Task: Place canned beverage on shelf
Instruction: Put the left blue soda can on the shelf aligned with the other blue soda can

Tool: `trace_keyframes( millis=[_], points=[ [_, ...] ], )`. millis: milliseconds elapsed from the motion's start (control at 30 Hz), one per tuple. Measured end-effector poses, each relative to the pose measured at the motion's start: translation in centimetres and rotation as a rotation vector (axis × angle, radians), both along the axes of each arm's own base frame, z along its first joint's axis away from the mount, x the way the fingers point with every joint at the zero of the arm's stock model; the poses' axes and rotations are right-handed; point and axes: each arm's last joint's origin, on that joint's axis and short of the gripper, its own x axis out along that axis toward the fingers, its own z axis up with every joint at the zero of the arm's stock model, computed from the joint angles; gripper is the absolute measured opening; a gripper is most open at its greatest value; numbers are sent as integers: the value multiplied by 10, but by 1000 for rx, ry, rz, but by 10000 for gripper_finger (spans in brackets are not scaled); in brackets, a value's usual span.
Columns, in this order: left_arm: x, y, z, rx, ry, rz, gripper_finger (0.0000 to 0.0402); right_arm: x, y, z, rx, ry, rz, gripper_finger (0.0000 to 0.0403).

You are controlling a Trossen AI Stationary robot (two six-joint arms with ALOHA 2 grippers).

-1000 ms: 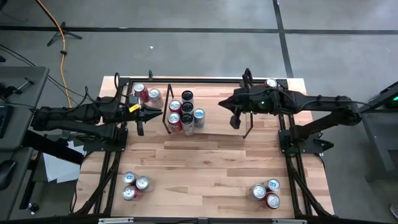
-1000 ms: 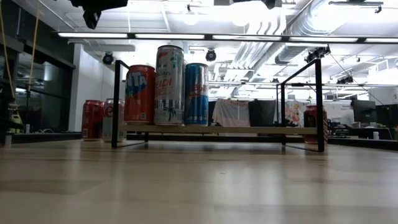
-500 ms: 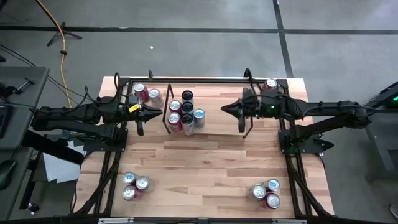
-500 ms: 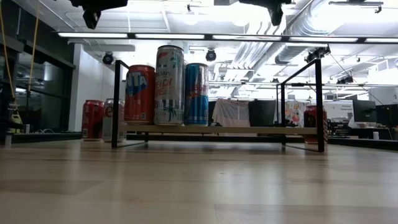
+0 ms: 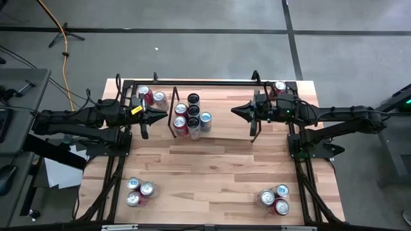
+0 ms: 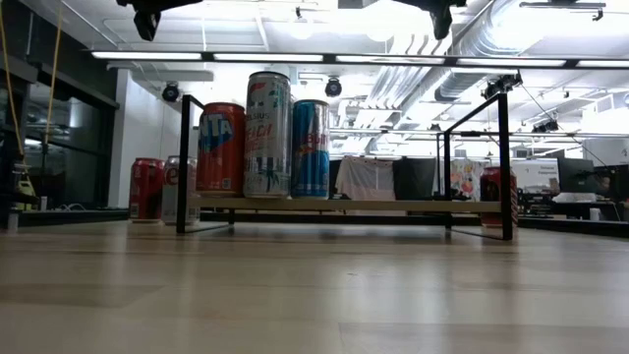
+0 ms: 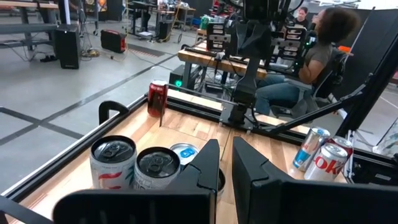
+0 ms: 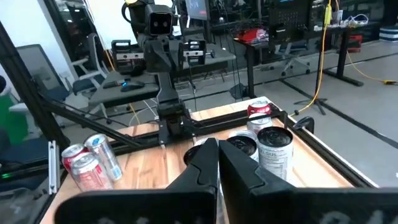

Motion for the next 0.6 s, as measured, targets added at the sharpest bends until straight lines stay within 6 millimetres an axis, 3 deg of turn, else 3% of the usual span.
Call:
trace_keyframes(
  millis=[267,600],
  points=[
    [-1,1,1,-41,-9,43,21,0,0,0,0,1,0,0],
    [-10,-1,22,-124,23,-23,197,0,0,0,2,1,-1,0]
  ],
)
